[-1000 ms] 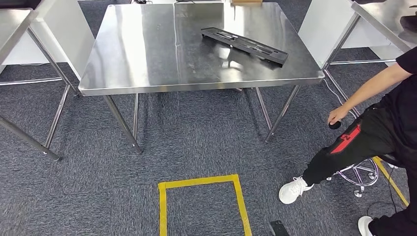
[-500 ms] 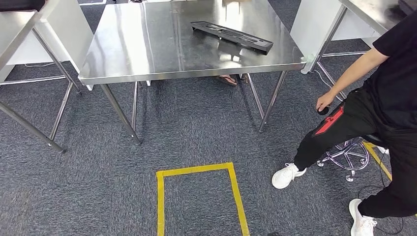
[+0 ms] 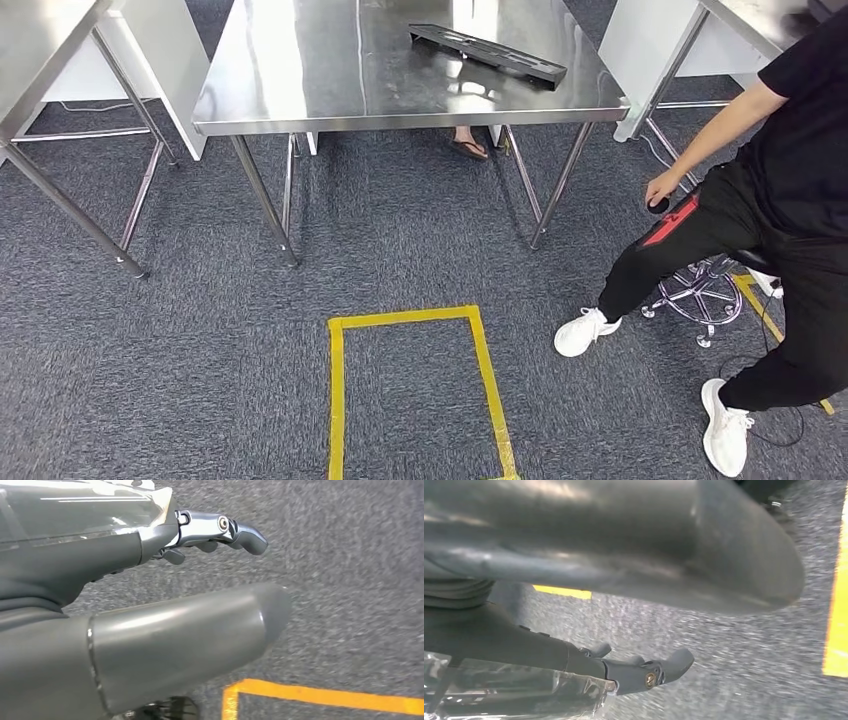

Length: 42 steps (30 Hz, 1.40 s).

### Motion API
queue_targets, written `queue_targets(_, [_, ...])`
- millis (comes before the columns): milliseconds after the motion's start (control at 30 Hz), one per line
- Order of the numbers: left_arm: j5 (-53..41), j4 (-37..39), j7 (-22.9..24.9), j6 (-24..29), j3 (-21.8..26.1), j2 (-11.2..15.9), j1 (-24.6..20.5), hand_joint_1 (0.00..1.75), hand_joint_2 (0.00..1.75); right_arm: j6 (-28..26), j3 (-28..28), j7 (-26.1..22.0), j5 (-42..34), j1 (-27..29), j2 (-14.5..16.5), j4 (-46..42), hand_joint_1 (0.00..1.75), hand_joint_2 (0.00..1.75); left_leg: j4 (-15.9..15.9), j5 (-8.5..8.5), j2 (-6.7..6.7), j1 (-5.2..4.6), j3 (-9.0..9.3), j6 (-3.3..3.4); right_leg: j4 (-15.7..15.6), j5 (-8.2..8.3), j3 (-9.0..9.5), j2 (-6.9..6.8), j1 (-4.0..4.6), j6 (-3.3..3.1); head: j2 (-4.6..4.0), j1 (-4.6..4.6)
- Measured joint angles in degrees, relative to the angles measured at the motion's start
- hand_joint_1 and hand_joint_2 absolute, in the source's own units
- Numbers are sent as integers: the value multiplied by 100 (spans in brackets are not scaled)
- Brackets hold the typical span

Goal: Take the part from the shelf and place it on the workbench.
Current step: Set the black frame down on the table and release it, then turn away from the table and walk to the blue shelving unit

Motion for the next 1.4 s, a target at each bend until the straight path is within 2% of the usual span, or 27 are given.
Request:
queue_targets(67, [-27, 0, 2, -5, -3, -14, 1, 0, 0, 1, 0, 22, -1, -5, -2, 1, 0, 0, 9, 170, 12, -1, -198, -31, -29, 234, 308, 8, 1, 144, 0, 1])
queue_targets(100, [-38, 0, 6, -7, -4, -18, -2, 0, 0, 1, 0, 31, -1, -9, -2, 1, 0, 0, 14, 252, 15, -1, -277, -54, -338, 349, 609, 10, -2, 182, 0, 2])
queue_targets(167, [-48, -1, 15, -9, -6, -20, -11, 0, 0, -1, 0, 50, 12, -26, -2, 0, 0, 0, 18, 395, 16, -12, -388, -119, -1283, 290, 1317, 21, 32, 116, 0, -2])
queue_targets(200, [-51, -2, 19, -9, -7, -20, -19, 0, 0, -1, 1, 57, 20, -34, -1, 0, 0, 0, 6, 465, 20, -18, -404, -155, -1644, 201, 1536, 27, 56, 48, 0, -6])
queue_targets(233, [-52, -2, 21, -9, -7, -19, -22, 0, 0, -1, 1, 62, 27, -38, 0, 0, 0, 0, -16, 535, 25, -21, -409, -193, -1850, 137, 1636, 32, 89, -19, 0, -11])
queue_targets(300, [-54, 0, 24, -9, -7, -14, -20, 0, 0, -2, 2, 69, 30, -37, 6, 4, 0, 0, -61, 631, 25, -3, -422, -263, -1880, 202, 1553, 25, 69, -135, 0, -25])
queue_targets(333, [-54, 1, 27, -9, -7, -12, -13, 0, 0, -2, 2, 74, 30, -37, 9, 7, 0, 0, -28, 551, 19, 12, -450, -290, -1871, 261, 1500, 14, 45, -192, 0, -31])
queue_targets(400, [-53, 3, 34, -9, -7, -10, -1, 0, 0, -3, 3, 80, 28, -27, 14, 14, 0, 0, 364, -12, 6, 39, -562, -325, -1873, 417, 1356, -17, 2, -306, 0, -38])
queue_targets(467, [-52, 3, 37, -8, -7, -5, 0, 0, 0, -3, 4, 80, 32, -20, 15, 14, 0, 0, 1100, -653, -11, 44, -675, -354, -1862, 574, 1171, -35, 36, -372, 0, -39])
queue_targets(500, [-52, 3, 37, -7, -7, -2, -1, 0, 0, -3, 4, 80, 35, -19, 16, 14, 0, 0, 1419, -755, -19, 45, -687, -368, -1849, 646, 1079, -40, 48, -376, 0, -39])
queue_targets(533, [-53, 3, 36, -7, -7, 0, -1, 0, 0, -3, 4, 79, 38, -18, 16, 14, 0, 0, 1608, -701, -24, 49, -636, -380, -1821, 715, 977, -43, 54, -369, 0, -40])
queue_targets(567, [-53, 3, 36, -8, -7, 0, -1, 0, 0, -3, 4, 79, 40, -15, 17, 14, 0, 0, 1611, -535, -24, 58, -501, -390, -1777, 773, 869, -46, 51, -353, 0, -40])
queue_targets(633, [-53, 2, 35, -9, -8, 1, -11, 0, 0, -4, 4, 79, 45, -12, 17, 14, 0, 0, 1074, -290, -28, 88, 24, -406, -1640, 852, 645, -47, 48, -303, 0, -43])
queue_targets(700, [-53, 1, 33, -9, -9, 5, -31, 0, 0, -9, 4, 79, 55, -17, 18, 14, 0, 0, 361, -432, -52, 86, 522, -382, -1502, 902, 486, -49, 65, -235, 0, -38])
queue_targets(733, [-53, 0, 30, -9, -9, 5, -38, 0, 0, -13, 4, 79, 64, -22, 18, 14, 0, 0, 154, -534, -65, 67, 631, -348, -1466, 940, 442, -51, 78, -191, 0, -34])
queue_targets(833, [-52, 2, 22, -11, -9, -3, -29, 0, 0, -18, 4, 89, 87, -18, 13, 22, 0, 0, 28, -459, -47, 28, 542, -159, -1426, 995, 349, -48, 91, -70, 0, -31])
queue_targets(900, [-51, 2, 20, -12, -8, -6, -27, 0, 0, -18, 7, 102, 94, -6, 16, 31, 0, 0, -8, -299, -21, 32, 374, -48, -1083, 631, 188, -26, 79, -110, 0, -11])
queue_targets(967, [-50, 0, 17, -14, -7, -1, -30, 0, 0, -18, 9, 109, 97, -4, 18, 31, 0, 0, -4, -137, -9, 23, 175, -20, -400, 112, 10, -7, 64, -162, 0, 9])
queue_targets(1000, [-50, 1, 15, -16, -7, -1, -29, 0, 0, -18, 9, 110, 97, -5, 12, 31, 0, 0, 1, -53, 0, 22, 78, -28, -78, -9, -24, -3, 59, -133, 0, 8])
queue_targets(1033, [-53, 1, 13, -18, -7, -2, -27, 0, 0, -18, 9, 110, 97, -7, 7, 31, 0, 0, 5, 26, 9, 23, -21, -40, 129, -3, 6, 0, 52, -73, 0, 8])
queue_targets(1067, [-62, 2, 12, -23, -8, -5, -26, 0, 0, -18, 8, 113, 97, -8, 4, 31, 0, 0, 9, 104, 16, 28, -118, -59, 164, 122, 121, 3, 44, 9, 0, 9])
queue_targets(1133, [-98, 2, 11, -46, -16, -9, -26, 0, 0, -18, 8, 119, 96, -11, 2, 31, 0, 0, 14, 246, 20, 37, -286, -116, -306, 381, 620, 5, 23, 112, 0, 10])
queue_targets(1167, [-123, 1, 12, -64, -27, -9, -27, 0, 0, -18, 8, 122, 95, -13, 1, 30, 0, 0, 24, 310, 19, 29, -346, -153, -785, 371, 996, 7, 33, 102, 0, 12])
queue_targets(1233, [-161, 0, 17, -88, -59, -3, -32, 0, 0, -18, 7, 125, 96, -24, -1, 30, 0, 0, 28, 424, 24, 0, -393, -225, -1611, 143, 1536, 12, 67, -9, 0, 5])
queue_targets(1267, [-167, 0, 24, -92, -74, -1, -35, 0, 0, -18, 7, 126, 100, -27, -2, 31, 0, 0, 17, 477, 29, -6, -395, -260, -1822, 65, 1641, 13, 88, -64, 0, -1])
queue_targets(1333, [-163, 0, 40, -80, -88, 6, -34, 0, 0, -17, 7, 127, 116, -23, 1, 32, 0, 0, 9, 509, 37, 26, -406, -325, -1850, 99, 1597, 7, 52, -172, 0, -20])
queue_targets(1400, [-155, 1, 46, -60, -90, 3, -20, 0, 0, -17, 7, 126, 136, -11, 2, 33, 0, 0, 311, 167, 22, 59, -516, -372, -1850, 195, 1534, -15, 14, -313, 0, -31])
